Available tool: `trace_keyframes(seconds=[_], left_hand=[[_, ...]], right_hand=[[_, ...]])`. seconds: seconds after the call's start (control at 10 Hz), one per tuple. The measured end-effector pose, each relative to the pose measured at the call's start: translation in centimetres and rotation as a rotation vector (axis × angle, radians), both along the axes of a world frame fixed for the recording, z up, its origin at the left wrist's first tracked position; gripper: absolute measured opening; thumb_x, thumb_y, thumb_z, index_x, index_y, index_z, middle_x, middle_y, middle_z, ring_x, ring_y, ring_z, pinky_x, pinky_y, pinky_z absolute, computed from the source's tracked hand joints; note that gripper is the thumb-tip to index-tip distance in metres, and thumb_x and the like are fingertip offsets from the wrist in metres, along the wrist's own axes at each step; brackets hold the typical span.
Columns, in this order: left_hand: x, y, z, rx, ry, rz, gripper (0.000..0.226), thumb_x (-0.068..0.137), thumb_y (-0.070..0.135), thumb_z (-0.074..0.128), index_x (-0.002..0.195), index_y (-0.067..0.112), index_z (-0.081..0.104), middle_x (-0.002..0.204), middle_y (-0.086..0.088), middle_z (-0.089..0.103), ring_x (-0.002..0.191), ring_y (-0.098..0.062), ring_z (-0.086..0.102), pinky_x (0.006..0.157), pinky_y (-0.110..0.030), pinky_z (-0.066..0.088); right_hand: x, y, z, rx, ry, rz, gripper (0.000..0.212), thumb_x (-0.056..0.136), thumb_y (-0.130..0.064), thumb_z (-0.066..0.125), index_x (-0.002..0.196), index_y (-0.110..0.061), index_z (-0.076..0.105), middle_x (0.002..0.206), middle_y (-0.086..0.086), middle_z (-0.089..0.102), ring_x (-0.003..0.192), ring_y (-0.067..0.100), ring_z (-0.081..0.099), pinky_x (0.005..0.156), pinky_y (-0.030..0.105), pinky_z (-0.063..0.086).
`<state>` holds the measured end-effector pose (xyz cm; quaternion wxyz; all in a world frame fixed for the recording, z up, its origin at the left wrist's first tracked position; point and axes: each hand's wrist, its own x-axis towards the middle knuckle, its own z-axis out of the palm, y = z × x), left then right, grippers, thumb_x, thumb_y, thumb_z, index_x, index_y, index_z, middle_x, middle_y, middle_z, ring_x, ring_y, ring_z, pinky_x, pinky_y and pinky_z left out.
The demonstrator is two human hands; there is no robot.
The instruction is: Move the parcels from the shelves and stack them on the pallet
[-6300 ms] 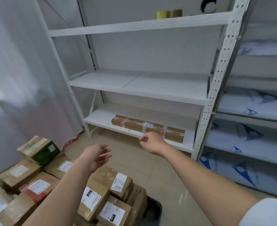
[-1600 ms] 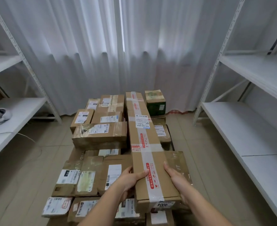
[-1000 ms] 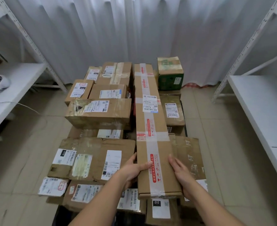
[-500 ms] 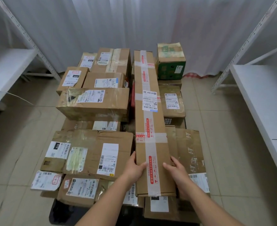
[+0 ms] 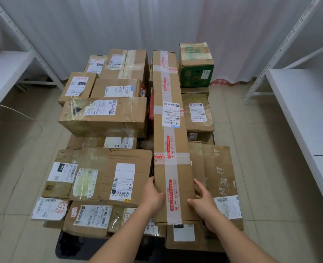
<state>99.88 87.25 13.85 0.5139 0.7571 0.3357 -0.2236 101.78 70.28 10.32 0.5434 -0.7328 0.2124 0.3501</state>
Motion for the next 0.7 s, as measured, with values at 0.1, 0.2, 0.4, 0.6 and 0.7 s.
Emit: trace_keyframes(seconds=[0.1,0.2,0.4,0.6,0.7], left_hand=[[-0.2,0.1,0.0,0.030,0.011,-0.001,0.038,0.093,0.002,0.060,0.127,0.015,0.050,0.095,0.012,0.056,0.085,-0.007,0.054,0.064,-0.013,0.045],[-0.4,0.1,0.5,0.023,0.047,-0.004,0.036,0.095,0.002,0.055,0.129,0.012,0.049,0.107,0.003,0.061,0.090,-0.012,0.055,0.071,-0.019,0.047],[-0.2,0.7,3.0,-0.014,0.072,0.043,0.027,0.098,0.007,0.052,0.123,0.015,0.047,0.098,0.004,0.057,0.082,-0.012,0.055,0.072,-0.031,0.052],[-1.5,1.9,6.2,-0.011,0.043,0.090,0.035,0.096,0.012,0.056,0.131,0.010,0.050,0.116,-0.007,0.060,0.100,-0.025,0.061,0.088,-0.040,0.054],[-2.5,2.7,8.1,-0.031,0.003,0.111,0.028,0.096,0.010,0.053,0.124,0.012,0.051,0.105,-0.011,0.063,0.083,-0.023,0.058,0.080,-0.037,0.054]], right_hand=[[-0.1,-0.2,-0.1,-0.020,0.038,-0.004,0.069,0.093,-0.002,0.060,0.150,-0.030,0.033,0.140,0.002,0.051,0.101,0.012,0.055,0.076,0.028,0.054],[-0.2,-0.6,0.5,-0.044,0.085,-0.036,0.062,0.093,-0.008,0.062,0.148,-0.023,0.038,0.137,0.005,0.055,0.102,0.017,0.056,0.078,0.031,0.052],[0.2,-0.6,2.3,-0.063,0.069,-0.114,0.049,0.095,-0.005,0.059,0.141,-0.017,0.048,0.132,0.005,0.056,0.102,0.019,0.054,0.082,0.032,0.049],[0.5,0.3,5.5,-0.063,-0.019,-0.089,0.046,0.094,-0.006,0.059,0.138,-0.015,0.050,0.128,0.008,0.057,0.101,0.020,0.058,0.077,0.031,0.055],[-0.2,1.1,7.8,-0.053,-0.060,-0.075,0.047,0.094,-0.006,0.060,0.139,-0.014,0.050,0.128,0.009,0.057,0.096,0.018,0.061,0.087,0.037,0.056]])
